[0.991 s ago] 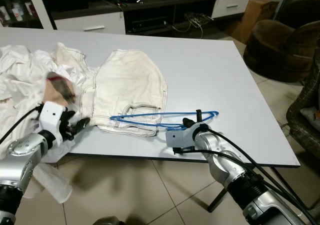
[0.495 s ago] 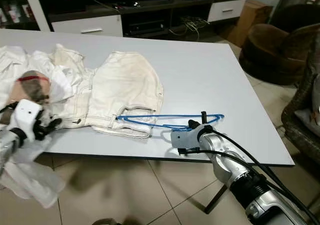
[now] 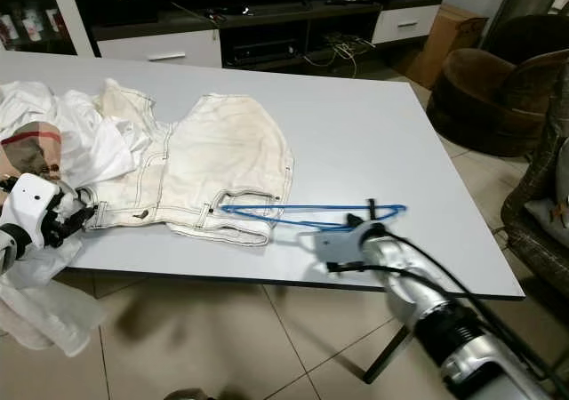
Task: Hang hanger
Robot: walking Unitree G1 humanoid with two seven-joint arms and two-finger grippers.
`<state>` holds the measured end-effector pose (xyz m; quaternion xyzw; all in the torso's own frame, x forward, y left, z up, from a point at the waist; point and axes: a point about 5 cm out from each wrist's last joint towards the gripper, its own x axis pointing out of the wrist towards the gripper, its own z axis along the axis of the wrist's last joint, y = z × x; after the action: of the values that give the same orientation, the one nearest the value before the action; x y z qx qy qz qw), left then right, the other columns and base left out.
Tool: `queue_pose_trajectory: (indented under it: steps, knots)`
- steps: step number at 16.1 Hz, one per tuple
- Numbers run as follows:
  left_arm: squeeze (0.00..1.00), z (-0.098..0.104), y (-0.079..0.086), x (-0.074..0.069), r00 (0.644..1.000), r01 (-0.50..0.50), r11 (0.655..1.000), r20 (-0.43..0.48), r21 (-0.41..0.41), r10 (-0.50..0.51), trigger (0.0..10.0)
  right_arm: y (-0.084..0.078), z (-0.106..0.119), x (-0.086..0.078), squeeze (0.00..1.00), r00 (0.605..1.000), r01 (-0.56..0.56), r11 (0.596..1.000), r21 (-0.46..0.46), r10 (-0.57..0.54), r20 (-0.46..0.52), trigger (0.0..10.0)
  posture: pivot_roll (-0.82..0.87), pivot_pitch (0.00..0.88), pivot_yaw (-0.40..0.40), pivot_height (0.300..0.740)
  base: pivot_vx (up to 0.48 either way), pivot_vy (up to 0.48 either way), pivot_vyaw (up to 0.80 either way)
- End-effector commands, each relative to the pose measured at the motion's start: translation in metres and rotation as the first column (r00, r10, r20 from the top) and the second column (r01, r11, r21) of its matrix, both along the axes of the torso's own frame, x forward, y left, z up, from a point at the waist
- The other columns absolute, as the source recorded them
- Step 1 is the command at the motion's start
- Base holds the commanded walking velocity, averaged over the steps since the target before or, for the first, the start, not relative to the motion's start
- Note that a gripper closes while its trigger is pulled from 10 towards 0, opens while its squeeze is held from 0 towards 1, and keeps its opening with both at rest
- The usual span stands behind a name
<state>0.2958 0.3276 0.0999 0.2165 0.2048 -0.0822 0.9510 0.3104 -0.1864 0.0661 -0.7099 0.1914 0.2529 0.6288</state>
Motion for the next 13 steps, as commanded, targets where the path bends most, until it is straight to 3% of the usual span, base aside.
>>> queue_pose_trajectory:
  steps: [1, 6, 10, 13]
  knots:
    - [0.0, 0.004, 0.006, 0.001, 1.0, -0.005, 0.999, -0.008, 0.033, 0.005, 10.0, -0.021, -0.013, -0.007, 0.0, 0.995, 0.072, 0.996, -0.05, -0.075, -0.06, 10.0, 0.14, 0.002, -0.004, 0.74, 0.0, 0.0, 0.0]
    - [0.0, 0.001, 0.006, 0.0, 1.0, 0.001, 0.999, -0.006, 0.041, -0.001, 10.0, -0.044, -0.009, -0.004, 0.0, 0.99, 0.136, 0.988, -0.077, -0.139, -0.037, 10.0, 0.13, 0.006, -0.007, 0.74, 0.0, 0.0, 0.0]
    - [0.0, 0.005, 0.008, 0.002, 1.0, -0.002, 0.999, 0.026, 0.052, 0.0, 10.0, -0.048, -0.007, -0.003, 0.0, 0.988, 0.154, 0.985, -0.076, -0.156, -0.017, 10.0, 0.13, 0.006, -0.006, 0.74, 0.0, 0.0, 0.0]
    - [0.0, 0.019, 0.016, 0.006, 0.995, -0.024, 0.996, 0.095, 0.083, 0.016, 10.0, -0.049, -0.007, -0.001, 0.0, 0.986, 0.166, 0.984, -0.07, -0.167, -0.001, 10.0, 0.13, 0.003, 0.001, 0.74, 0.0, 0.0, 0.0]
